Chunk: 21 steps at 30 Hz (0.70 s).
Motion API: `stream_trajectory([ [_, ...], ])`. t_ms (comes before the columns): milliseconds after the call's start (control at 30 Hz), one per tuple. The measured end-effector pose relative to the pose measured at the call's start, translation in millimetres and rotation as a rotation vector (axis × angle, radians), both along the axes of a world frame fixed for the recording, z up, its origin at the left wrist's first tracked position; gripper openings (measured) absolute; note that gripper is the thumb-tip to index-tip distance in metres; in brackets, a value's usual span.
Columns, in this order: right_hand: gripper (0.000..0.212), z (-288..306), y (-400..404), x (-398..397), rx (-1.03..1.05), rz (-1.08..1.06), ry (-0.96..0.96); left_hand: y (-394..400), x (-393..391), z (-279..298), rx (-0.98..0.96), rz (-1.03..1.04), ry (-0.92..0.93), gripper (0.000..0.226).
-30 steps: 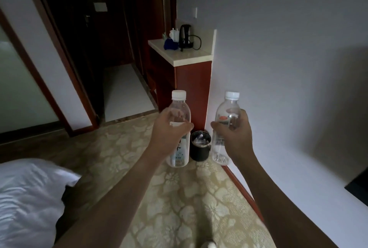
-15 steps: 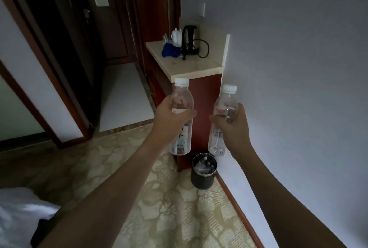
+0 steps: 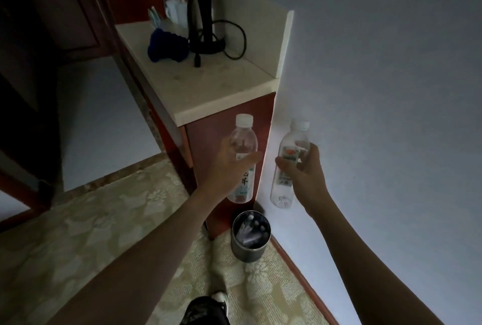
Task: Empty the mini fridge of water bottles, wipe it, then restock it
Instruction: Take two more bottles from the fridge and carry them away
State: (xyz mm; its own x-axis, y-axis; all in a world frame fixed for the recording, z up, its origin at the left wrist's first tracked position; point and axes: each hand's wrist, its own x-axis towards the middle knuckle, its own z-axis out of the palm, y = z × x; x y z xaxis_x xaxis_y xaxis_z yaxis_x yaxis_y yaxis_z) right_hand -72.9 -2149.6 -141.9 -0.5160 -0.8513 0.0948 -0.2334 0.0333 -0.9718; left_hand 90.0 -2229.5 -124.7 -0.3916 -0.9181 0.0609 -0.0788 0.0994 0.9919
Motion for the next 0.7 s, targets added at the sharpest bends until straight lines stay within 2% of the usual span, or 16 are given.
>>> stream_trajectory([
  [67, 0.049, -19.3, -26.2, -11.2, 0.050, -0.018, -0.036, -32.8, -18.1, -22.3, 0.023, -0.077, -0.035, 0.024],
  [200, 0.064, -75.8, -65.1, -36.0, 0.171, -0.053, -0.149, -76.8, -43.6, -85.3, 0.138, -0.151, -0.126, 0.028],
  [300, 0.059, -144.0, -87.2, -56.9, 0.283, -0.103, -0.295, -104.7, -61.4, -153.1, 0.248, -0.184, -0.216, 0.030],
  [433, 0.054, -271.5, -111.3, -76.7, 0.427, -0.224, -0.443, -134.6, -90.1, -275.7, 0.312, -0.244, -0.344, 0.054],
  [633, 0.044, -480.1, -125.8, -75.7, 0.665, -0.333, -0.575, -151.4, -116.1, -494.5, 0.507, -0.105, -0.525, 0.032],
  [700, 0.042, -540.2, -127.7, -73.6, 0.732, -0.333, -0.586, -149.5, -118.8, -558.3, 0.532, -0.101, -0.601, 0.038],
])
